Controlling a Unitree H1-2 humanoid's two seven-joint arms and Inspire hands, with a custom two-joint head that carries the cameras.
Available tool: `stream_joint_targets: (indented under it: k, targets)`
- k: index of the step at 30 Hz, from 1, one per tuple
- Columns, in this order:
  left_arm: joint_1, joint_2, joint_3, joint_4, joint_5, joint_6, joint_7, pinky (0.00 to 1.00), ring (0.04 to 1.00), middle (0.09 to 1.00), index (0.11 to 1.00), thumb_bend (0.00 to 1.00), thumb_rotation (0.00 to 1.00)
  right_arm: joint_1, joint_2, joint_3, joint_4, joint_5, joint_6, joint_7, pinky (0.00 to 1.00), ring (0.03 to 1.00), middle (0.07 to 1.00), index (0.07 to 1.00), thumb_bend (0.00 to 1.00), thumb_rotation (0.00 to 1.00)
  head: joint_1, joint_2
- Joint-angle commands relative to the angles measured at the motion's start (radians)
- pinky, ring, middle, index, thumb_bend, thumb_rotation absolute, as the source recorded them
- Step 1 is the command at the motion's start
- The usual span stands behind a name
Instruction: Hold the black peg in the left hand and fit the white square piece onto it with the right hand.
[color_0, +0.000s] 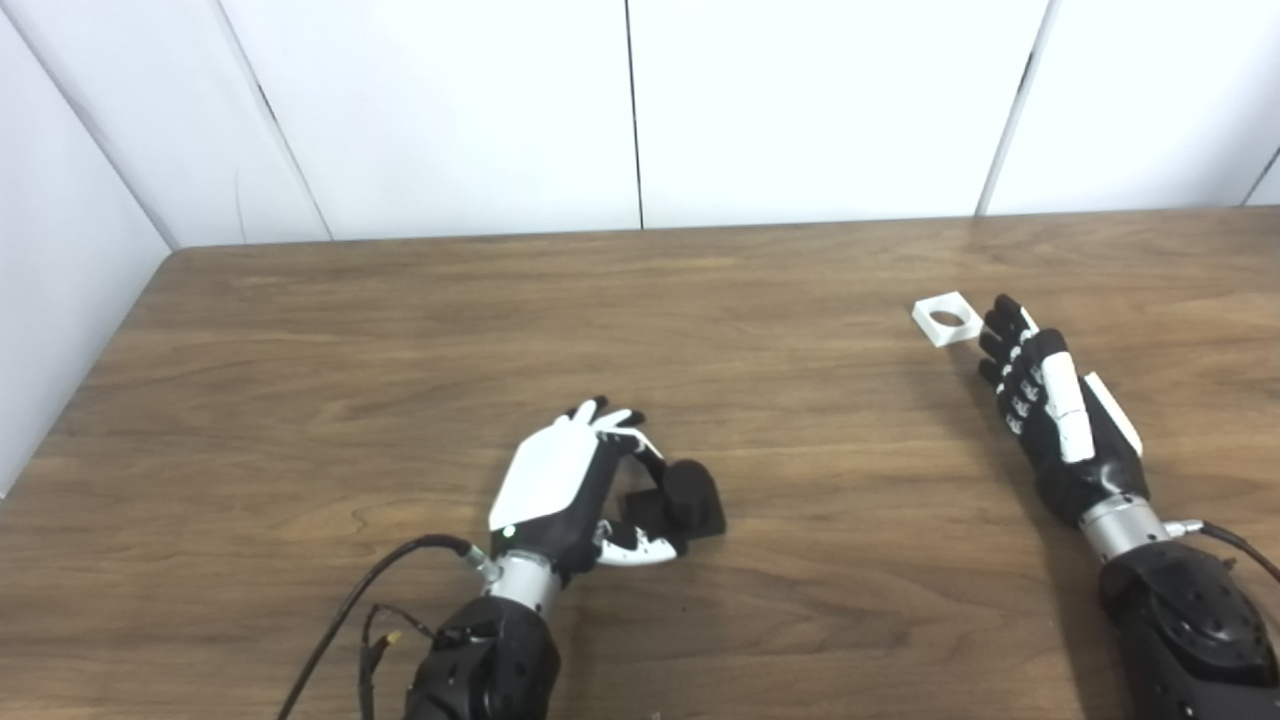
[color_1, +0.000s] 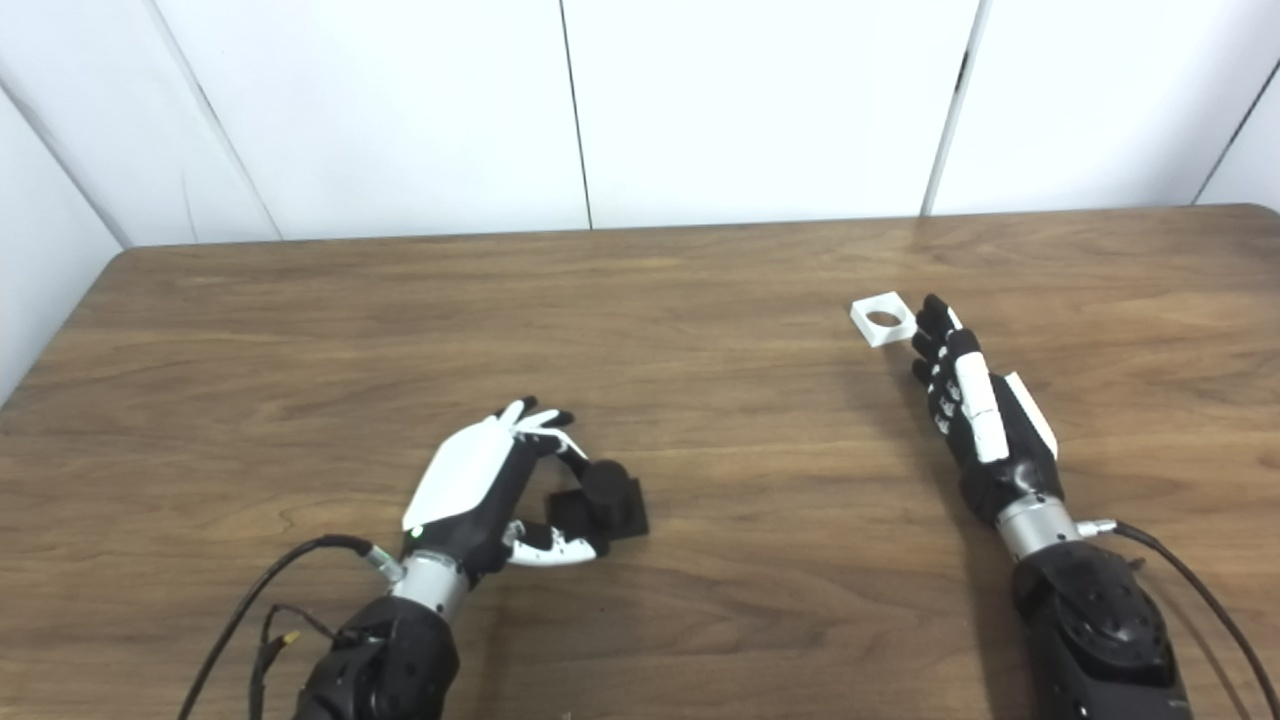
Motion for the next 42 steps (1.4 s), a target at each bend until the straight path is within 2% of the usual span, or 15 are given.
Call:
stream_joint_targets:
  k: [1,7,19,22,26,29,34,38,42]
  targets:
    - [-0.008,-0.009,-0.010,-0.017,0.004,-0.023,0.015,1.00,1.000,0.909,0.494,0.51,0.07,-0.018,-0.003,0.004,-0.020,-0.005,-0.001,0.000,1.00,1.000,1.000,1.000,0.61,1.00,-0.001,0.002]
    - [0.000,-0.036,-0.024,-0.012,-0.011,-0.026,0.023,1.00,1.000,0.908,0.493,0.51,0.06,-0.017,-0.004,0.003,-0.026,0.004,0.001,0.003,1.00,1.000,1.000,1.000,0.60,1.00,-0.001,0.002]
    - [0.011,-0.037,-0.025,-0.002,-0.008,-0.029,0.044,1.00,1.000,0.912,0.493,0.51,0.06,-0.013,-0.006,0.002,-0.032,0.010,0.003,0.004,1.00,1.000,1.000,1.000,0.60,0.98,-0.001,0.006]
    - [0.010,-0.035,-0.023,0.004,-0.008,-0.030,0.051,1.00,1.000,0.913,0.493,0.51,0.06,-0.019,-0.016,0.007,-0.035,-0.011,0.004,-0.001,1.00,1.000,1.000,1.000,0.59,0.95,0.001,0.006]
    - [0.007,-0.034,-0.022,0.011,-0.010,-0.034,0.059,1.00,1.000,0.914,0.493,0.51,0.06,-0.030,-0.021,0.008,-0.033,-0.044,-0.014,-0.016,1.00,1.000,1.000,1.000,0.62,0.85,-0.005,0.003]
    - [0.006,-0.034,-0.023,0.017,-0.006,-0.039,0.063,1.00,1.000,0.913,0.493,0.51,0.06,-0.040,-0.028,0.013,-0.038,-0.080,-0.022,-0.025,1.00,1.000,1.000,1.000,0.58,0.83,-0.007,0.002]
    - [0.008,-0.039,-0.021,0.019,-0.006,-0.043,0.069,1.00,1.000,0.911,0.493,0.51,0.06,-0.051,-0.045,0.023,-0.066,-0.143,-0.005,-0.037,1.00,1.000,1.000,0.989,0.64,0.78,-0.011,-0.002]
    - [0.010,-0.041,-0.022,0.020,-0.008,-0.043,0.073,1.00,1.000,0.910,0.493,0.51,0.06,-0.077,-0.064,0.022,-0.087,-0.162,0.000,-0.036,1.00,1.000,1.000,0.987,0.63,0.68,-0.017,-0.003]
    - [0.010,-0.040,-0.025,0.018,0.000,-0.036,0.066,1.00,1.000,0.910,0.494,0.51,0.06,-0.101,-0.085,0.028,-0.105,-0.196,0.017,-0.040,1.00,1.000,1.000,0.982,0.64,0.64,-0.017,-0.007]
